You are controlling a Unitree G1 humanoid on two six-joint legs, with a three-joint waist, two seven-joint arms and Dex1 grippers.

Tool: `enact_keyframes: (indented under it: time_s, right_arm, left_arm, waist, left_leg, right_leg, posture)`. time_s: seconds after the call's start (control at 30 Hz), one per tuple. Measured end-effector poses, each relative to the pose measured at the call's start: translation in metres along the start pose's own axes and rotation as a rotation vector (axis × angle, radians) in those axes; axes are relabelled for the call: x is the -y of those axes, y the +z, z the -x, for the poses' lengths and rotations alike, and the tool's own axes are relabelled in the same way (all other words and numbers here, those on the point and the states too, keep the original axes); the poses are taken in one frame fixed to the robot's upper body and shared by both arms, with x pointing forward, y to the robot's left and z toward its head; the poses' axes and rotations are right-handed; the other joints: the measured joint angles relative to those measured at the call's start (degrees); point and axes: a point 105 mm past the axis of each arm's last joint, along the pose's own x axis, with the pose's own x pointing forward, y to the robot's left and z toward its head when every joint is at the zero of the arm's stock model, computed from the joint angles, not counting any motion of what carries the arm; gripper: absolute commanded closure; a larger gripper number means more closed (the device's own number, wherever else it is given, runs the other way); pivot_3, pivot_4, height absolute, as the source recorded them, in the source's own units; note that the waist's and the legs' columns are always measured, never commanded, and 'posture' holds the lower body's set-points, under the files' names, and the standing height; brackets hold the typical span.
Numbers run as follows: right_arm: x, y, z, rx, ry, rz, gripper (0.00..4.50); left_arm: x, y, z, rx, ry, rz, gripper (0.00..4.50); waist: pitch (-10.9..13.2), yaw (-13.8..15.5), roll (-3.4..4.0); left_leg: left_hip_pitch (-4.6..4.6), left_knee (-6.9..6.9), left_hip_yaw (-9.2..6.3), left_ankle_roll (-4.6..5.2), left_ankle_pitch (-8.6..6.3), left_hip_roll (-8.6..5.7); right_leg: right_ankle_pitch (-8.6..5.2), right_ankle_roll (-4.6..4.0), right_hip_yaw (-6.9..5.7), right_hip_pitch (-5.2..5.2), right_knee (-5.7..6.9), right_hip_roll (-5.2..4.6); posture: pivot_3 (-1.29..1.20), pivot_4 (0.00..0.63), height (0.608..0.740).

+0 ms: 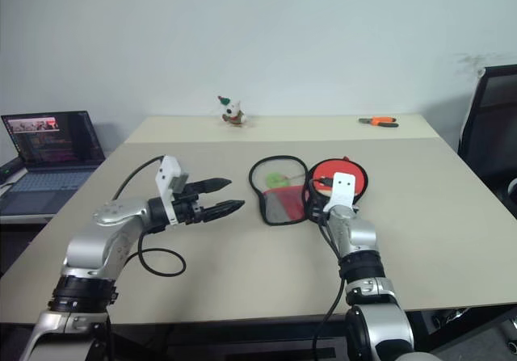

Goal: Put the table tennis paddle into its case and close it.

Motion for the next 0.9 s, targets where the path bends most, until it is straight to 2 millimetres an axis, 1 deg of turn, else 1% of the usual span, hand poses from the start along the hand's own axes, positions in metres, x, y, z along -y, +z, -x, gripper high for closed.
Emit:
enact_keyframes:
  time_s: [0.07,0.1,0.17,0.2,0.27,0.33,0.43,0.57,0.6,0.7,0.77,0.9]
  right_arm:
    - [-0.006,0.017,0.008,0.05,0.07,0.023,0.06]
    - [-0.007,0.024,0.017,0.073,0.14,0.054,0.06]
    - [-0.017,0.033,0.037,0.092,0.294,0.095,0.06]
    - [-0.018,0.033,0.048,0.088,0.364,0.114,0.01]
    - [-0.016,0.031,0.062,0.069,0.448,0.138,0.0]
    - [-0.012,0.029,0.077,0.04,0.534,0.164,0.0]
    - [-0.004,0.034,0.095,0.034,0.605,0.216,0.0]
    - [0.007,0.037,0.107,0.021,0.647,0.273,0.0]
    - [0.008,0.038,0.109,0.022,0.653,0.284,0.0]
    - [0.012,0.04,0.114,0.027,0.668,0.34,0.0]
    - [0.018,0.04,0.117,0.028,0.663,0.385,0.0]
    - [0.032,0.044,0.115,0.036,0.6,0.428,0.0]
  left_arm:
    - [-0.007,-0.004,-0.002,-0.022,0.04,-0.014,0.54]
    - [-0.013,-0.005,-0.005,-0.032,0.071,-0.018,0.54]
    - [-0.027,-0.013,-0.005,-0.064,0.141,-0.011,0.54]
    - [-0.033,-0.018,-0.006,-0.078,0.168,-0.001,0.72]
    - [-0.038,-0.026,-0.009,-0.102,0.189,0.015,1.13]
    - [-0.043,-0.035,-0.013,-0.137,0.206,0.023,1.85]
    - [-0.05,-0.047,-0.022,-0.193,0.212,0.018,2.95]
    - [-0.059,-0.058,-0.032,-0.257,0.227,0.0,4.39]
    - [-0.06,-0.06,-0.034,-0.268,0.229,-0.005,4.45]
    - [-0.061,-0.065,-0.041,-0.31,0.225,-0.037,4.45]
    - [-0.064,-0.072,-0.04,-0.351,0.245,-0.062,4.45]
    - [-0.066,-0.089,-0.038,-0.421,0.294,-0.075,4.45]
  waist:
    - [0.0,0.05,0.0]
    - [0.0,0.14,0.0]
    - [-0.01,0.33,-0.01]
    - [-0.01,0.41,-0.01]
    - [-0.01,0.55,-0.02]
    - [-0.01,0.87,-0.02]
    - [-0.01,1.02,-0.03]
    - [0.0,1.01,-0.06]
    - [0.0,0.97,-0.06]
    - [0.01,1.01,-0.07]
    - [0.0,0.99,-0.08]
    - [-0.01,1.01,-0.09]
  left_leg:
    - [0.0,0.0,-0.02,0.0,0.0,0.0]
    - [-0.01,0.0,-0.05,0.0,0.0,-0.01]
    - [-0.02,0.0,-0.09,0.01,-0.01,-0.01]
    - [-0.04,0.01,-0.11,0.01,-0.01,-0.02]
    - [-0.05,0.03,-0.12,0.01,-0.01,-0.04]
    - [-0.06,0.07,-0.14,0.01,-0.01,-0.05]
    - [-0.07,0.09,-0.11,0.01,-0.01,-0.08]
    - [-0.1,0.1,-0.03,0.02,-0.01,-0.27]
    - [-0.11,0.1,-0.03,0.02,-0.01,-0.27]
    - [-0.22,0.13,-0.04,0.02,-0.01,-0.3]
    - [-0.33,0.15,-0.04,0.02,-0.01,-0.3]
    - [-0.82,0.45,-0.12,0.02,-0.01,-0.3]
  right_leg:
    - [0.0,0.0,-0.02,0.0,-0.01,0.0]
    - [0.0,0.0,-0.05,0.0,-0.01,0.0]
    - [0.0,0.01,-0.08,0.01,-0.04,0.01]
    - [0.0,0.01,-0.1,0.01,-0.04,0.01]
    - [0.0,0.01,-0.11,0.02,-0.04,-0.01]
    - [0.0,0.01,-0.14,0.02,-0.02,-0.01]
    - [-0.01,0.02,-0.2,0.04,-0.03,-0.01]
    - [-0.01,0.03,-0.21,0.04,-0.05,-0.02]
    - [-0.01,0.03,-0.21,0.04,-0.05,-0.03]
    - [-0.02,0.05,-0.26,-0.02,-0.06,-0.07]
    - [-0.02,0.07,-0.25,-0.14,-0.05,-0.09]
    - [0.0,0.07,-0.37,-0.51,0.07,-0.11]
  posture:
    - [0.0,0.15,0.74]
    - [0.0,0.15,0.74]
    - [0.0,0.15,0.74]
    - [0.0,0.15,0.74]
    - [0.0,0.15,0.74]
    - [0.0,0.15,0.74]
    - [0.0,0.15,0.74]
    - [0.0,0.15,0.74]
    - [0.0,0.15,0.74]
    - [0.0,0.15,0.74]
    - [0.0,0.15,0.74]
    - [0.0,0.15,0.74]
